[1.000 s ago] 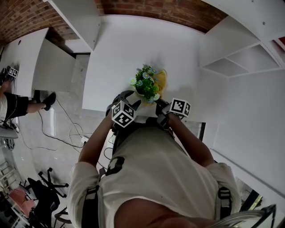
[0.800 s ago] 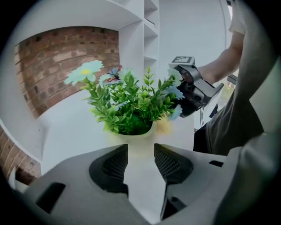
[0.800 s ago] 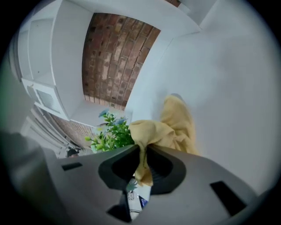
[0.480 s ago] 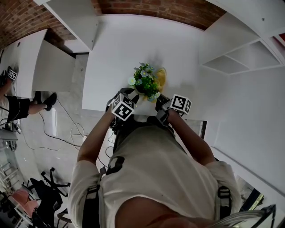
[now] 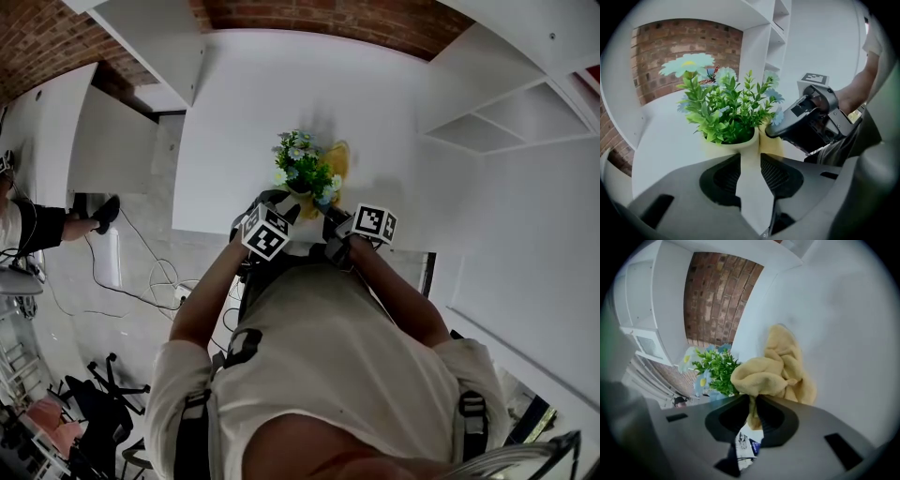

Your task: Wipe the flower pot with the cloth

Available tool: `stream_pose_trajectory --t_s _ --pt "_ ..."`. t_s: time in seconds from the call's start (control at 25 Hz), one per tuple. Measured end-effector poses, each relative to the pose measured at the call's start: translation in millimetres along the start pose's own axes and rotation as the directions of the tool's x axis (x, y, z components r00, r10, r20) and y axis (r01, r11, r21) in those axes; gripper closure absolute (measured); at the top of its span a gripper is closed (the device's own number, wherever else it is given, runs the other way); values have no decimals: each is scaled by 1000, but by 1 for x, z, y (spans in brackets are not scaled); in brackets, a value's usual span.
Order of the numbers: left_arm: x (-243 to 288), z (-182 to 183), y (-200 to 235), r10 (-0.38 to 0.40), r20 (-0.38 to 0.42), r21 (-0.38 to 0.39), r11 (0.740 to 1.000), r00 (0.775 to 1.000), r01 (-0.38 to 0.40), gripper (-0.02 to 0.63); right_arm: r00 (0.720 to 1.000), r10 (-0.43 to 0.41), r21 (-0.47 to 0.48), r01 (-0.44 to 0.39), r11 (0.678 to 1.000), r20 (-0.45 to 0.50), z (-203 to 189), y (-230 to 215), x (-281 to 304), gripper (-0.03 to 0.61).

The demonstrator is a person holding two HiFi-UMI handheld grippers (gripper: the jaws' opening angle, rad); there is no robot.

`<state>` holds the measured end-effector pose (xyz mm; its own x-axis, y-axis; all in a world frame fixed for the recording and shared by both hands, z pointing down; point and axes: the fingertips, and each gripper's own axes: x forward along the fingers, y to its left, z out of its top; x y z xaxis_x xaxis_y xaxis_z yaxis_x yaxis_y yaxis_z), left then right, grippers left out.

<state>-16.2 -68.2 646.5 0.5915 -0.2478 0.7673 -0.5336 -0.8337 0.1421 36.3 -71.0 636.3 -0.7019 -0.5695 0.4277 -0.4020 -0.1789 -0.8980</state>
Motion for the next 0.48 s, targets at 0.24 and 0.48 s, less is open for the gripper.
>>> stream_pose_trajectory --t_s 0.24,0.48 --pt "-22 -4 45 54 -2 83 995 999 -53 431 999 4 -6 -4 1000 38 21 4 0 517" --pt "-16 7 65 -31 -16 206 978 999 34 318 998 -4 -34 5 999 58 42 6 3 517"
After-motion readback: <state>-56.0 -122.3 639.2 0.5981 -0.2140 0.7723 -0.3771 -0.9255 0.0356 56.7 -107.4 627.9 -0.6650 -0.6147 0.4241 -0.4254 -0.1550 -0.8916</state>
